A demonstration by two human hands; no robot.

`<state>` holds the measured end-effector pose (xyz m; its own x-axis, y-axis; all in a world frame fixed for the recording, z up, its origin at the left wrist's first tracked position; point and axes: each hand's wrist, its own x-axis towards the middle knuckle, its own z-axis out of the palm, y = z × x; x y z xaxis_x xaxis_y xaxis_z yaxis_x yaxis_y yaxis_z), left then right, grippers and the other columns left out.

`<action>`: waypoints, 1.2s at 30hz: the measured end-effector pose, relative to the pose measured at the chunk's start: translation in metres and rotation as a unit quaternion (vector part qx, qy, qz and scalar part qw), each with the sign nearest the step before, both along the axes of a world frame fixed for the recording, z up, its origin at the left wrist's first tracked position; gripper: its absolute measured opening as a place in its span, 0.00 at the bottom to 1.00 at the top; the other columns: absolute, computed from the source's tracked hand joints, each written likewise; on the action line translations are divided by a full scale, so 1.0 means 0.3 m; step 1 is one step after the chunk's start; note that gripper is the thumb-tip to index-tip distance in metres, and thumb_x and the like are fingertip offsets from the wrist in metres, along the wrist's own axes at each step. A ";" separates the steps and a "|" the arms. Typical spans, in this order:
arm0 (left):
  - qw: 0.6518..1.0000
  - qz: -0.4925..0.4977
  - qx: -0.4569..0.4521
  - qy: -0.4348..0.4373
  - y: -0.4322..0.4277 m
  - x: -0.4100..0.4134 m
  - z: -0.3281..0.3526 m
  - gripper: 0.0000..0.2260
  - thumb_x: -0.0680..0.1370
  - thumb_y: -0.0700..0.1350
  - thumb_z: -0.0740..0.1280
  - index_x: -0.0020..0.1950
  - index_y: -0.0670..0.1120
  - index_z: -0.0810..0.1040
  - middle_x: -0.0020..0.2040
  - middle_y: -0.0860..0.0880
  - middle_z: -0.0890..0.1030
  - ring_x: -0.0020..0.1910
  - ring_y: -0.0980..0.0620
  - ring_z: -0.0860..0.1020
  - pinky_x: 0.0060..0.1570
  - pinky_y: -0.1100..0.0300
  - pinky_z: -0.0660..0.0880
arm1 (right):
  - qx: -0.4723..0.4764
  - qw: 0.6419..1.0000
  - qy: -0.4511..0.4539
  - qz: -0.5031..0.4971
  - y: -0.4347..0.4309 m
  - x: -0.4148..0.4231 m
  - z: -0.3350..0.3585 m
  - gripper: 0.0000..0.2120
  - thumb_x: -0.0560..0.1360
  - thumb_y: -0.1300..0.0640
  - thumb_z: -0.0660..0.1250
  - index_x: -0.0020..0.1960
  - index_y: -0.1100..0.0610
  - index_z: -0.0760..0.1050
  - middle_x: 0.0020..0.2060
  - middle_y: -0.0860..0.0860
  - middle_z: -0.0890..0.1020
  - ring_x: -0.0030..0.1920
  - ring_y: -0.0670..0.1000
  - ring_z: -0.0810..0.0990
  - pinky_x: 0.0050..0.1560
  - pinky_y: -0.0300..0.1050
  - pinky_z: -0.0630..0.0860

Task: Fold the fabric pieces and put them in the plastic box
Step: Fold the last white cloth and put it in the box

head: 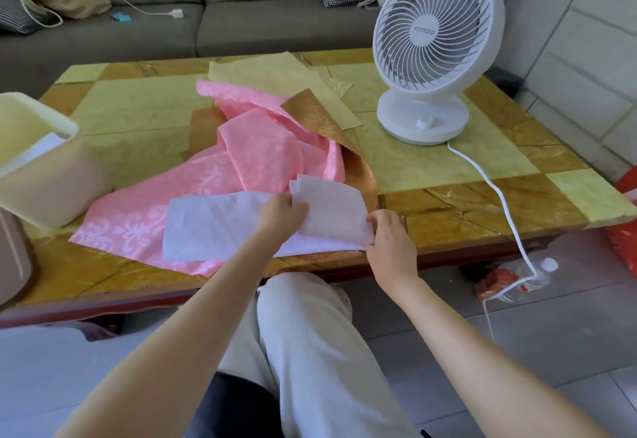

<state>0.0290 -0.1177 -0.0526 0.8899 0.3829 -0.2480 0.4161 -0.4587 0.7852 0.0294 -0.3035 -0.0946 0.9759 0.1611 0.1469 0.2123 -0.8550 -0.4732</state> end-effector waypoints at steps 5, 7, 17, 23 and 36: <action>0.998 0.010 0.060 0.014 0.052 -0.037 -0.041 0.18 0.75 0.38 0.60 0.29 0.45 0.55 0.28 0.50 0.57 0.28 0.53 0.57 0.28 0.62 0.53 | -0.047 0.996 -0.021 0.071 0.014 -0.010 0.003 0.19 0.71 0.71 0.60 0.58 0.56 0.70 0.59 0.50 0.71 0.50 0.53 0.75 0.37 0.43 0.68; 0.997 0.012 0.075 0.013 0.062 -0.041 -0.050 0.18 0.74 0.37 0.61 0.29 0.45 0.55 0.28 0.49 0.57 0.28 0.52 0.57 0.28 0.61 0.53 | -0.063 0.992 -0.030 0.100 0.010 -0.016 0.005 0.18 0.71 0.71 0.61 0.58 0.57 0.71 0.60 0.50 0.71 0.52 0.53 0.75 0.37 0.43 0.69; 0.995 0.021 0.094 0.001 0.085 -0.036 -0.062 0.05 0.76 0.37 0.60 0.41 0.43 0.66 0.34 0.50 0.66 0.39 0.46 0.68 0.33 0.58 0.65 | -0.070 0.984 -0.018 0.160 -0.011 -0.020 0.029 0.17 0.76 0.63 0.63 0.64 0.55 0.71 0.65 0.50 0.69 0.58 0.53 0.75 0.47 0.47 0.76; 0.995 0.008 0.096 -0.012 0.069 -0.073 -0.083 0.06 0.75 0.36 0.60 0.49 0.40 0.64 0.37 0.44 0.71 0.39 0.43 0.71 0.33 0.56 0.65 | -0.075 0.984 -0.003 0.159 0.014 -0.034 0.037 0.19 0.75 0.67 0.56 0.64 0.58 0.69 0.64 0.52 0.69 0.50 0.52 0.74 0.41 0.42 0.66; 0.970 0.005 0.241 0.012 0.056 -0.077 -0.065 0.16 0.78 0.39 0.62 0.63 0.36 0.62 0.62 0.38 0.65 0.59 0.39 0.68 0.52 0.51 0.69 | -0.119 0.941 0.071 0.308 0.102 -0.067 0.089 0.26 0.77 0.64 0.56 0.75 0.57 0.58 0.76 0.52 0.56 0.76 0.51 0.51 0.73 0.44 0.55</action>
